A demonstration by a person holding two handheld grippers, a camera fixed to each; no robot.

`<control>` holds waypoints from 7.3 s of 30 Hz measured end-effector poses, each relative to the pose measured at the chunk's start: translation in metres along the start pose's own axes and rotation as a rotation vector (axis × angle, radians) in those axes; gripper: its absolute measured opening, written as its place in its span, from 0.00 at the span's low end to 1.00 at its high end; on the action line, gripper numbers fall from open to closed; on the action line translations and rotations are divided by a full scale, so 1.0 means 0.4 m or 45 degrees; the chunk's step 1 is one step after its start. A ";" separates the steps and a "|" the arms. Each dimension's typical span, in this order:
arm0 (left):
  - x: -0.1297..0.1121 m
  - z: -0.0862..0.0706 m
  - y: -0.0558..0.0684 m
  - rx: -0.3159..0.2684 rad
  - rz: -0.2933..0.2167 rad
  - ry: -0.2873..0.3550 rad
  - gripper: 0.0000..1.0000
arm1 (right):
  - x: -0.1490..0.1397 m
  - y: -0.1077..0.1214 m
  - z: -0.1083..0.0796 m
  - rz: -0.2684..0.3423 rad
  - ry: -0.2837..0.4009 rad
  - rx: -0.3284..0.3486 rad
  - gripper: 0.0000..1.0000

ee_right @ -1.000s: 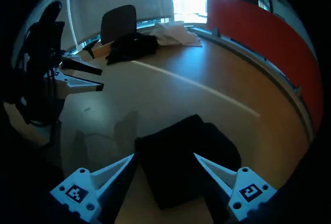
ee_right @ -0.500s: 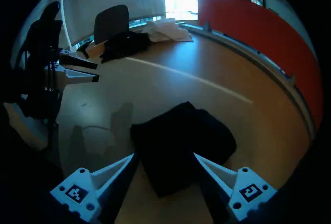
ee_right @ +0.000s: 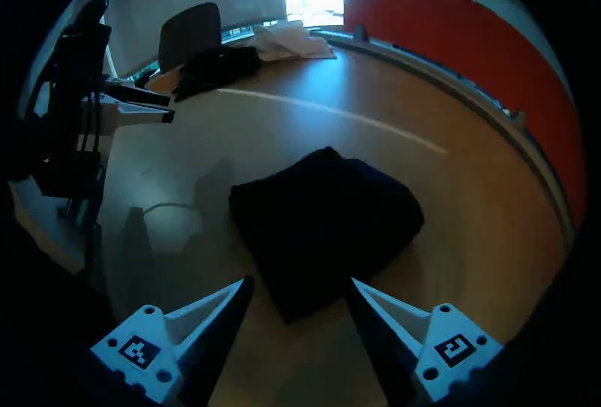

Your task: Fold towel

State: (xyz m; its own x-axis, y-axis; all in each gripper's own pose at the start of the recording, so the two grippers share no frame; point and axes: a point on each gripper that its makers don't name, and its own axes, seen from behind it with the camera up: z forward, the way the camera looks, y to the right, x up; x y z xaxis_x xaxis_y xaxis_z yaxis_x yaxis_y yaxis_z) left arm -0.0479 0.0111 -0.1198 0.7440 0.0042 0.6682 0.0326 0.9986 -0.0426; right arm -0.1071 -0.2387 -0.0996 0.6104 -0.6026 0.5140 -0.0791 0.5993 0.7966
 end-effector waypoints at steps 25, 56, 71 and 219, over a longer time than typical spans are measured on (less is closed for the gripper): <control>-0.013 -0.004 -0.001 0.005 0.003 -0.009 0.92 | -0.084 0.070 0.015 0.012 -0.048 -0.168 0.83; -0.011 -0.003 -0.004 0.006 0.003 -0.007 0.92 | -0.090 0.083 0.009 0.070 -0.046 -0.154 0.06; -0.008 -0.001 0.002 0.000 0.011 -0.009 0.92 | -0.046 0.088 -0.019 0.058 -0.007 -0.153 0.05; 0.106 0.002 0.133 -0.073 0.168 0.049 0.92 | -0.545 0.714 -0.878 0.536 -0.236 -0.781 0.05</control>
State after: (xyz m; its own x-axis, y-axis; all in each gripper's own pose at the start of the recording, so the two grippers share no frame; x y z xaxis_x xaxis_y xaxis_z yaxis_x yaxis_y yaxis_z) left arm -0.0151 0.0644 -0.0933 0.7692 0.1317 0.6253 -0.0296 0.9848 -0.1710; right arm 0.0139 0.2488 -0.0960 0.4790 -0.3048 0.8232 0.2088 0.9504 0.2304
